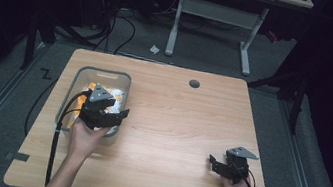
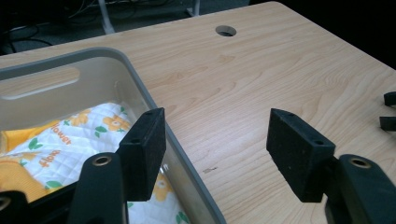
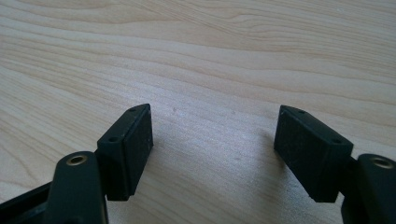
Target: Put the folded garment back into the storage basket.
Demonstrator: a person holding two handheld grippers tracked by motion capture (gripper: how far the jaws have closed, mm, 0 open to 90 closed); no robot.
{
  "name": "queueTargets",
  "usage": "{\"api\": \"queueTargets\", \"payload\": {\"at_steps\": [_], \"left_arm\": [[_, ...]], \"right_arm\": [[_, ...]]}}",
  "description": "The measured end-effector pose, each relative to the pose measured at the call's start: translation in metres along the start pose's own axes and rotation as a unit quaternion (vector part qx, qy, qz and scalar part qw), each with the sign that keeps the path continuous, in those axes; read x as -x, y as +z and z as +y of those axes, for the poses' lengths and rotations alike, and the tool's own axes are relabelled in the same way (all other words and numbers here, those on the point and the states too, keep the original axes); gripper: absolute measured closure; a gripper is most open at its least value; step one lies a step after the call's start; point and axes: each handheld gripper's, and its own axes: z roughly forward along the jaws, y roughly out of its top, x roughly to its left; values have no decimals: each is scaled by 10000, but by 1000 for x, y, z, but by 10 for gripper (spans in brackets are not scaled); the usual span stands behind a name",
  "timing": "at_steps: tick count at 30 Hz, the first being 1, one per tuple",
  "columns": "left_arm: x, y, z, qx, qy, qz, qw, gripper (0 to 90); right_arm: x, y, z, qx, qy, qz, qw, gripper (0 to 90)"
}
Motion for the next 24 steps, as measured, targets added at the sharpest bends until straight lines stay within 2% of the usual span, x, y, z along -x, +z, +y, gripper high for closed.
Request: {"api": "queueTargets", "payload": {"at_steps": [11,20,24], "left_arm": [[11,3,-1,33,71,-90,9999,378],[20,9,-4,29,59,-329,9994,379],[24,13,-4,-42,92,-366,9993,373]], "right_arm": [[0,0,0,1,0,0,10000,284],[0,0,0,-1,-3,4,10000,284],[0,0,0,-1,-6,4,10000,284]]}}
